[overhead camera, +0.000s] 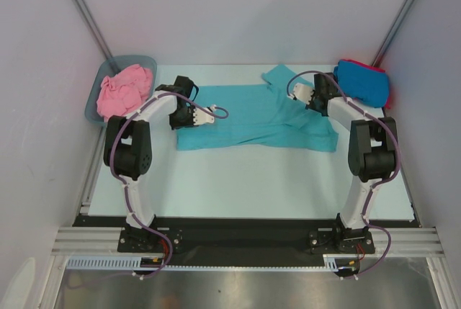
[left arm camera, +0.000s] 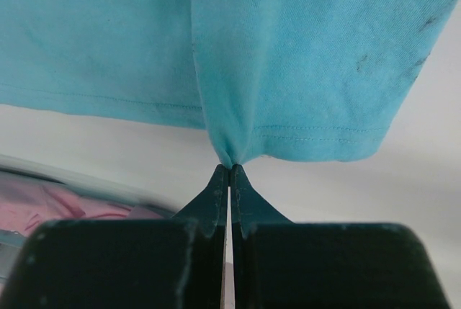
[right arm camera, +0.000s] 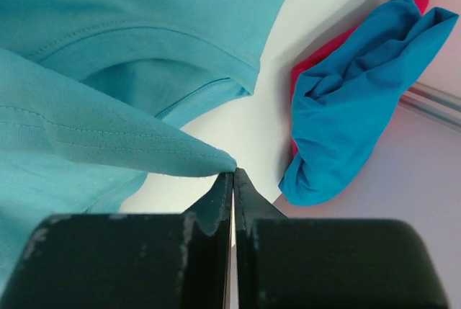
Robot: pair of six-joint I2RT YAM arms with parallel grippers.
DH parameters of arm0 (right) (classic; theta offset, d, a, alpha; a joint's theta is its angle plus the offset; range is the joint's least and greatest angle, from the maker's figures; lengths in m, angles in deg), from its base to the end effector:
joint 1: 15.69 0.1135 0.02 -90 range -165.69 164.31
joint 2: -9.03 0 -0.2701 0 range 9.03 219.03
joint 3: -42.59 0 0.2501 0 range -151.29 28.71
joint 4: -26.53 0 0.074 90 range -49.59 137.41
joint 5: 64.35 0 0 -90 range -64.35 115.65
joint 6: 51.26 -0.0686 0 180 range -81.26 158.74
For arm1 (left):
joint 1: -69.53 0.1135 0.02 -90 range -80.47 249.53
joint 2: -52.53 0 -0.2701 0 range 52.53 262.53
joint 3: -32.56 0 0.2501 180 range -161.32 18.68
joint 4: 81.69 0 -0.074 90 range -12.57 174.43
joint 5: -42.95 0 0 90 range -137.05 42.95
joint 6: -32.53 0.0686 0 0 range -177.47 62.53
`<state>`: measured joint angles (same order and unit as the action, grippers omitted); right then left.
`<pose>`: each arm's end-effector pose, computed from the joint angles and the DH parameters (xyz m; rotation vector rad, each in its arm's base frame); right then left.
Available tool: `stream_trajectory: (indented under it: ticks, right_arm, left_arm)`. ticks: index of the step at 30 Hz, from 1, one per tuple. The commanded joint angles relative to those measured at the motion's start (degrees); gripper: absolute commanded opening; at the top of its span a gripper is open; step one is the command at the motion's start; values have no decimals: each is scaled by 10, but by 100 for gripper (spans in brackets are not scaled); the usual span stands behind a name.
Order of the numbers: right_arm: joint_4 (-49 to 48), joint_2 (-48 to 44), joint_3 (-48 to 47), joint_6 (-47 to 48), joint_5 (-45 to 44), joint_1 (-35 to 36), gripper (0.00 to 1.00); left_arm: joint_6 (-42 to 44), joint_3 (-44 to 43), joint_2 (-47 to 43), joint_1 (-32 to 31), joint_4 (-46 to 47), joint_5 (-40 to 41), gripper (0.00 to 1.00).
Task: Fold and stack the t-shirts
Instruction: Fold the tshirt
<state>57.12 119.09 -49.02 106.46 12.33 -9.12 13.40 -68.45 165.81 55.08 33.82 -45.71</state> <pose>0.4411 0.0349 0.1818 -1.4462 2.0927 -0.7383 0.3914 -0.0992 0.1697 1.9913 2.1669 0.1918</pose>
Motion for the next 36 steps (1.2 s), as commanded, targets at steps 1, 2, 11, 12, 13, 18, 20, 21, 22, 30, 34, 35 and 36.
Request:
stream_trajectory:
  ticks: [1,2,11,12,13,18,20,21,22,30,34,35,36]
  right_arm:
    - [-28,8,-27,5,-15,2,0]
    - [-29,9,-28,6,-15,2,0]
    - [-36,17,-29,9,-20,3,0]
    - [-36,18,-29,9,-20,3,0]
    - [-36,18,-29,9,-20,2,0]
    - [-36,18,-28,8,-20,1,0]
    - [-36,19,-27,8,-21,0,0]
    - [-37,19,-27,7,-21,0,0]
    - [-37,20,-27,7,-21,-1,0]
    - [-40,21,-25,6,-23,-8,0]
    - [-38,20,-24,5,-24,-11,0]
    - [-38,21,-24,5,-23,-12,0]
    - [-39,21,-24,6,-25,-14,0]
  left_arm:
    - [-8,-23,0,-4,2,-2,0]
    - [-8,-23,0,-4,2,-2,0]
    - [-6,-25,9,-5,4,3,0]
    - [-6,-24,12,-5,3,8,0]
    - [-5,-25,13,-5,5,11,0]
    - [-7,-30,25,-5,14,17,0]
    - [-9,-35,28,-5,17,19,0]
    - [-9,-36,30,-5,21,22,0]
    - [-10,-36,33,-5,25,26,1]
    - [-8,-35,37,-4,41,37,0]
    - [-7,-36,41,-4,48,39,0]
    - [-9,-36,41,-4,49,39,0]
    - [-9,-37,41,-4,48,39,0]
